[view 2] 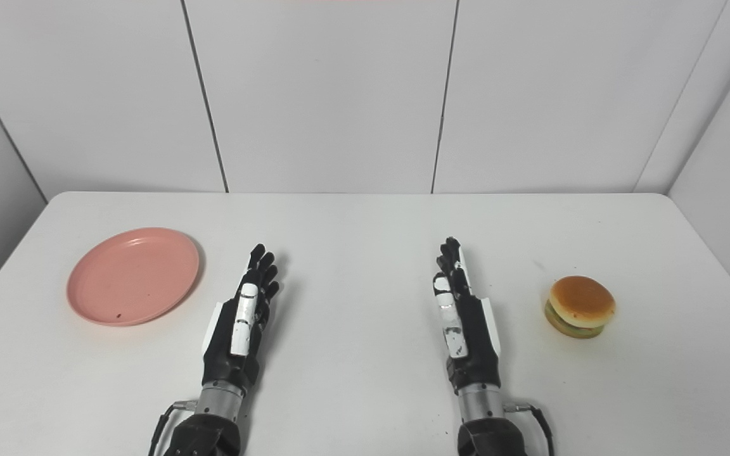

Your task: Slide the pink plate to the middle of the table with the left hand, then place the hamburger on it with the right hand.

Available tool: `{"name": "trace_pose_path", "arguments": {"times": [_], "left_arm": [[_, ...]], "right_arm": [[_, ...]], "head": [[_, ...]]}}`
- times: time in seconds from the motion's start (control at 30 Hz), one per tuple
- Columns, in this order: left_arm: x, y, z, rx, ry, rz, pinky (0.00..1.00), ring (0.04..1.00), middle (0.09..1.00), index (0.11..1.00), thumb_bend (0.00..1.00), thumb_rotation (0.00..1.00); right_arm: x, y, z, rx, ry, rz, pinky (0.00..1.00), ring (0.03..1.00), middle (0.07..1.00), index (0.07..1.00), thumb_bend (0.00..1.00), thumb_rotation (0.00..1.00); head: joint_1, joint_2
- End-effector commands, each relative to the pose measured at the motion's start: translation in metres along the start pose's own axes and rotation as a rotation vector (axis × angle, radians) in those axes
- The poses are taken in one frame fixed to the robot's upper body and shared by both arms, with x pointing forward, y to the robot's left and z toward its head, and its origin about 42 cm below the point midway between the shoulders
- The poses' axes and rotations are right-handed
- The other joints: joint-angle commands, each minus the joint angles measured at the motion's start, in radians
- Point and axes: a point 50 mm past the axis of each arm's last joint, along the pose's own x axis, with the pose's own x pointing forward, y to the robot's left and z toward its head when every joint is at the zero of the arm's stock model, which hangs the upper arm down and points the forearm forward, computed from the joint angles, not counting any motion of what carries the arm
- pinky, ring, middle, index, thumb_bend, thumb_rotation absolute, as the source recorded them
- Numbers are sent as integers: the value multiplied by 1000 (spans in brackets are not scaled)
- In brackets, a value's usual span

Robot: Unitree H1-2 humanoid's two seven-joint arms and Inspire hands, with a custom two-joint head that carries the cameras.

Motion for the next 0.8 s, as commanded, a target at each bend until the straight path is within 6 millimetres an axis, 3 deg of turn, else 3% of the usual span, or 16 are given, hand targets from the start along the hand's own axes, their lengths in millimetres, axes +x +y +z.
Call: {"name": "trace_pose_path", "arguments": {"times": [0.0,0.77], "left_arm": [[-15,16,-20,25,73,15,1000,1000,1000,1000,537,1000],[-14,14,-21,20,75,13,1000,1000,1000,1000,538,1000]], "right_arm": [[-13,0,-16,16,48,-7,1000,1000,1000,1000,510,944],[-11,-1,-17,16,38,-4,995,1000,1000,1000,513,940]], "head": [[0,1],[10,0]]}}
